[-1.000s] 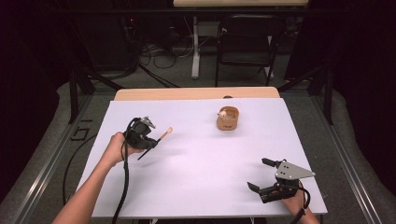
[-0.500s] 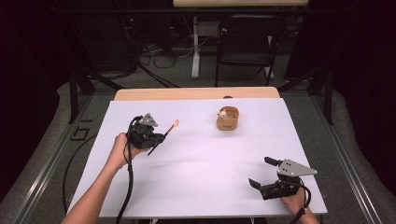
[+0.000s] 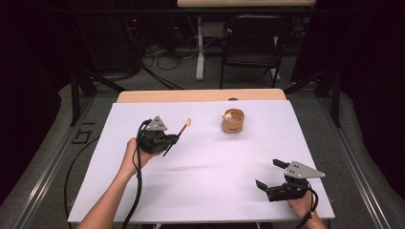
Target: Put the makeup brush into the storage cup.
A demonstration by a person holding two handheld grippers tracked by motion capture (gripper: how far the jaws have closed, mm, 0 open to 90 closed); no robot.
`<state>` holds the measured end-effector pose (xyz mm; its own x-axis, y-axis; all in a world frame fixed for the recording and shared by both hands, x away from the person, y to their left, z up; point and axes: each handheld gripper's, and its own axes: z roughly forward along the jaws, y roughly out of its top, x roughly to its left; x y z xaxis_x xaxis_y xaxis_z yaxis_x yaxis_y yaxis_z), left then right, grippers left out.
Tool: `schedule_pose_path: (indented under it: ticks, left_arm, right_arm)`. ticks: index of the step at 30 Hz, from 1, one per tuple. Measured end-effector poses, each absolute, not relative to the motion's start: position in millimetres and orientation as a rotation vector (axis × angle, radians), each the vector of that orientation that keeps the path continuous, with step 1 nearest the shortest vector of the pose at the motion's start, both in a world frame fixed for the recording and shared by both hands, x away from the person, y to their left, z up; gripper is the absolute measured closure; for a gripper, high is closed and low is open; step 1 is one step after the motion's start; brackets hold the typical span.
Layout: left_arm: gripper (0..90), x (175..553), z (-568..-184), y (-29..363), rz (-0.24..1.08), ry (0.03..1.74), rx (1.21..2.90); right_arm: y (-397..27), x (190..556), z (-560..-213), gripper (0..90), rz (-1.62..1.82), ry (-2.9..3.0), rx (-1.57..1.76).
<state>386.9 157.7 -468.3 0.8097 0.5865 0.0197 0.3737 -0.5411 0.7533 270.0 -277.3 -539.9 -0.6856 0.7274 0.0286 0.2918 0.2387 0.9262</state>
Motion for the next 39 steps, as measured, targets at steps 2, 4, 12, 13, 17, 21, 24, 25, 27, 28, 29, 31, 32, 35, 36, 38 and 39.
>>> schedule_pose_path:
  ticks: [2, 4, 12, 13, 17, 21, 24, 25, 27, 28, 29, 31, 32, 35, 36, 38, 39]
  left_arm:
    - [82.9, 385.7, -469.6, 155.4, 0.351, 0.699, 2.186]
    - [82.9, 384.6, -470.7, 153.1, 0.355, 0.692, 2.176]
    - [82.9, 382.0, -482.0, 138.3, 0.326, 0.648, 2.136]
    - [82.8, 381.5, -483.4, 136.5, 0.317, 0.646, 2.132]
    - [82.9, 380.3, -486.0, 131.5, 0.304, 0.627, 2.134]
    - [82.9, 378.0, -485.7, 129.3, 0.31, 0.62, 2.124]
    - [82.9, 377.2, -486.0, 128.4, 0.315, 0.616, 2.112]
    - [82.9, 377.1, -486.3, 128.2, 0.32, 0.612, 2.108]
    - [82.9, 376.6, -486.7, 127.2, 0.319, 0.605, 2.101]
    - [82.9, 376.6, -486.8, 126.4, 0.315, 0.601, 2.1]
    - [82.9, 376.1, -487.0, 125.5, 0.317, 0.599, 2.098]
    - [82.8, 375.3, -487.3, 123.7, 0.312, 0.593, 2.092]
    - [82.9, 374.6, -487.1, 122.8, 0.315, 0.593, 2.093]
    - [82.9, 373.5, -486.3, 120.6, 0.318, 0.578, 2.088]
    - [82.9, 373.0, -486.2, 119.7, 0.319, 0.575, 2.084]
    - [82.9, 372.0, -486.0, 117.7, 0.326, 0.566, 2.081]
    - [82.9, 371.3, -486.0, 116.7, 0.327, 0.563, 2.079]
  right_arm:
    - [-276.8, 270.5, -540.0, 0.0, 1.431, 2.113, 0.94]
    - [-276.5, 271.0, -539.4, 0.0, 1.424, 2.123, 0.953]
    - [-273.0, 273.6, -535.7, 0.0, 1.432, 2.136, 0.955]
    - [-272.9, 273.7, -534.2, 0.0, 1.435, 2.142, 0.948]
    - [-270.5, 275.7, -531.6, 0.0, 1.453, 2.134, 0.948]
    - [-266.6, 279.4, -531.5, 0.0, 1.459, 2.126, 0.945]
    - [-262.7, 282.4, -529.3, 0.0, 1.448, 2.132, 0.942]
    - [-261.0, 283.8, -528.6, 0.0, 1.452, 2.129, 0.939]
    - [-258.9, 285.8, -527.3, 0.0, 1.451, 2.135, 0.944]
    - [-258.2, 286.9, -526.8, 0.0, 1.456, 2.141, 0.944]
    - [-256.8, 287.8, -526.8, 0.0, 1.462, 2.138, 0.949]
    - [-254.2, 290.9, -526.4, 0.0, 1.458, 2.147, 0.946]
    - [-252.8, 292.7, -526.4, 0.0, 1.459, 2.149, 0.948]
    - [-247.6, 298.9, -526.2, 0.0, 1.47, 2.159, 0.959]
    - [-245.5, 301.2, -526.1, 0.0, 1.473, 2.162, 0.961]
    - [-241.0, 305.1, -525.3, 0.0, 1.469, 2.172, 0.963]
    - [-238.5, 306.9, -525.0, 0.0, 1.473, 2.176, 0.959]
